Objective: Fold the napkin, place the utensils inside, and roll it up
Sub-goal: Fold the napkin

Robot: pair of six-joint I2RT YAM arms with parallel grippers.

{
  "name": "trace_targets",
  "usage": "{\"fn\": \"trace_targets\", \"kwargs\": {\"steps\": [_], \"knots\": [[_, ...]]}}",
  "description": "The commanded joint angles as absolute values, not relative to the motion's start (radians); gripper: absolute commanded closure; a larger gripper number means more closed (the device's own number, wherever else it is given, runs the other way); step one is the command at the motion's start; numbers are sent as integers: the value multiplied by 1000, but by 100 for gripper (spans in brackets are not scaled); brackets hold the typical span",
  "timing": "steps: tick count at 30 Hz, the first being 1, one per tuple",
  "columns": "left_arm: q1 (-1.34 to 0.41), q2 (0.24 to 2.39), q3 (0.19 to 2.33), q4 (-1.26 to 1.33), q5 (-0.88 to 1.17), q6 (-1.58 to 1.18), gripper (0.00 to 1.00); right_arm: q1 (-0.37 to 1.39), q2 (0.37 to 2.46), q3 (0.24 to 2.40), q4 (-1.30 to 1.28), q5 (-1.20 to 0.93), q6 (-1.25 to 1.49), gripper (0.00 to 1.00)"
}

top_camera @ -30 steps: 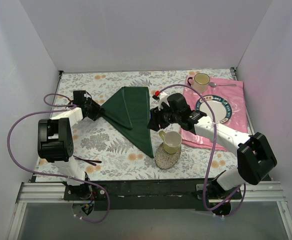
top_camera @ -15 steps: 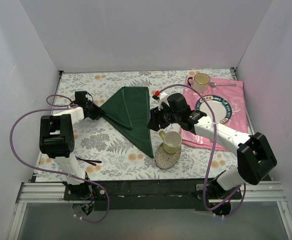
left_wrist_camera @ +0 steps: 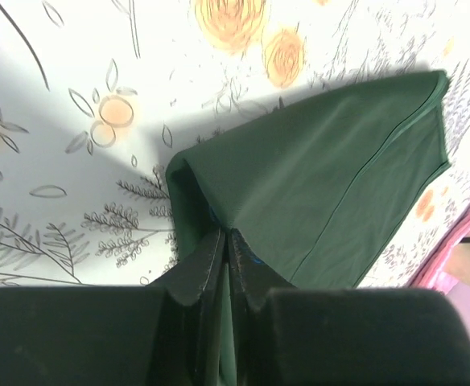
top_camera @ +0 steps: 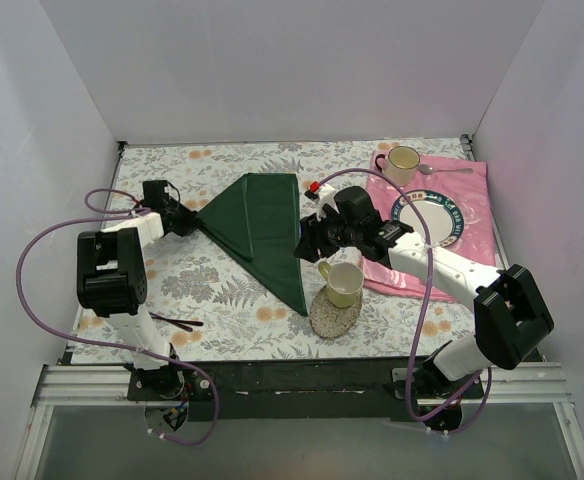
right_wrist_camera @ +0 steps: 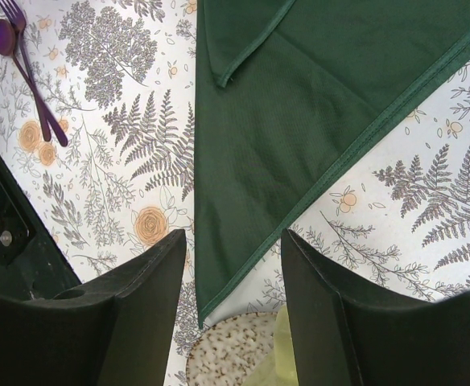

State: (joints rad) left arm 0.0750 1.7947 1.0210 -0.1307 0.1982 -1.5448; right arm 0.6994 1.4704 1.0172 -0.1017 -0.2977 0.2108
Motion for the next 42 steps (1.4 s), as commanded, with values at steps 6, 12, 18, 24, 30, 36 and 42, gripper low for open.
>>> {"fn": "trace_targets", "kwargs": {"steps": [6, 12, 18, 24, 30, 36, 42], "knots": [[115, 1807, 1062, -110, 236, -1548, 94, 695, 1479, 1043, -78, -307, 216, 41], [114, 1821, 1057, -98, 247, -1546, 84, 695, 1486, 1051, -80, -313, 215, 41], [114, 1807, 1063, -104, 264, -1534, 66, 693, 1523, 1071, -80, -339, 213, 40], [115, 1692, 1054, -196, 210, -1480, 58, 745, 1684, 1182, -31, -399, 248, 39], [124, 1609, 1031, -161, 239, -1479, 63, 816, 1914, 1402, 20, -448, 296, 46], [126, 1758, 1086, -62, 374, -1548, 89, 850, 2107, 1592, 3, -463, 305, 56], [126, 1841, 1126, -72, 361, -1536, 91, 853, 2201, 1670, 2, -460, 302, 62]]}}
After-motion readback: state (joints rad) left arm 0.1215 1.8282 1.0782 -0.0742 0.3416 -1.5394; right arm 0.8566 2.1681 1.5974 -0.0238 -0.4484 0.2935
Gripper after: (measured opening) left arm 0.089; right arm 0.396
